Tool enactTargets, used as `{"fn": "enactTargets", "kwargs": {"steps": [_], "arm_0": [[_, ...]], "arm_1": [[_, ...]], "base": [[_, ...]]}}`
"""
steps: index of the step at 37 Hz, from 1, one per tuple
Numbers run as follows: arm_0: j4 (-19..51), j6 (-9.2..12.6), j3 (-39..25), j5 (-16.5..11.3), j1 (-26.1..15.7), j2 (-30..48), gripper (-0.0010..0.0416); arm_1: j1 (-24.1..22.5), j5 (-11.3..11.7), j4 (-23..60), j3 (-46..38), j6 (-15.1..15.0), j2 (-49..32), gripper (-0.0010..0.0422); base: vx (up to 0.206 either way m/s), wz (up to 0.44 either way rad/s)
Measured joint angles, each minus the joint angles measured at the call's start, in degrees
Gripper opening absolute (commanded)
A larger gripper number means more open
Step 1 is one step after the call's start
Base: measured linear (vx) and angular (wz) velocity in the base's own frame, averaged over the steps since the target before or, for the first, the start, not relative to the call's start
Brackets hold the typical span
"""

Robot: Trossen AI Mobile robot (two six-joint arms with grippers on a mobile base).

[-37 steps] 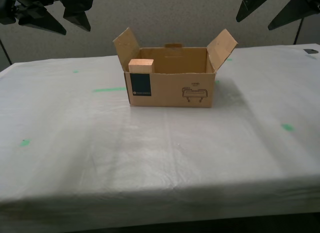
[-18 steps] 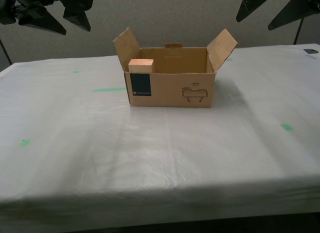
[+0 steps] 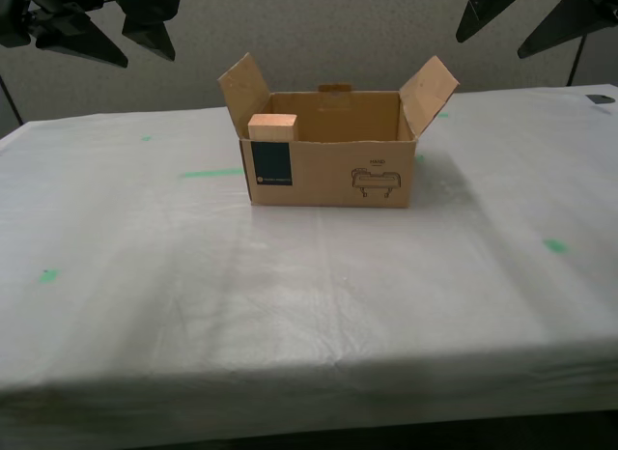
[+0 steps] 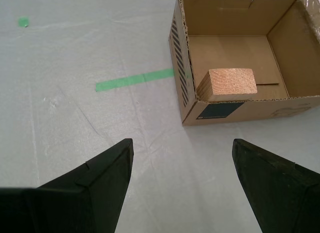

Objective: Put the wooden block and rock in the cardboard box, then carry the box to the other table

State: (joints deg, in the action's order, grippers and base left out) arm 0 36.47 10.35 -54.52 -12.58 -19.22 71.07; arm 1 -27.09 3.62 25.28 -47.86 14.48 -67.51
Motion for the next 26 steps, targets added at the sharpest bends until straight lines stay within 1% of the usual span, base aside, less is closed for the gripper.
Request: {"fn": "enactTargets", "kwargs": {"steps": [26], "arm_0": [[0.00, 0.00, 0.00, 0.00, 0.00, 0.00, 0.0389]], "arm_1": [[0.00, 0.00, 0.00, 0.00, 0.02, 0.00, 0.0268]], "base": [[0.000, 0.000]]}}
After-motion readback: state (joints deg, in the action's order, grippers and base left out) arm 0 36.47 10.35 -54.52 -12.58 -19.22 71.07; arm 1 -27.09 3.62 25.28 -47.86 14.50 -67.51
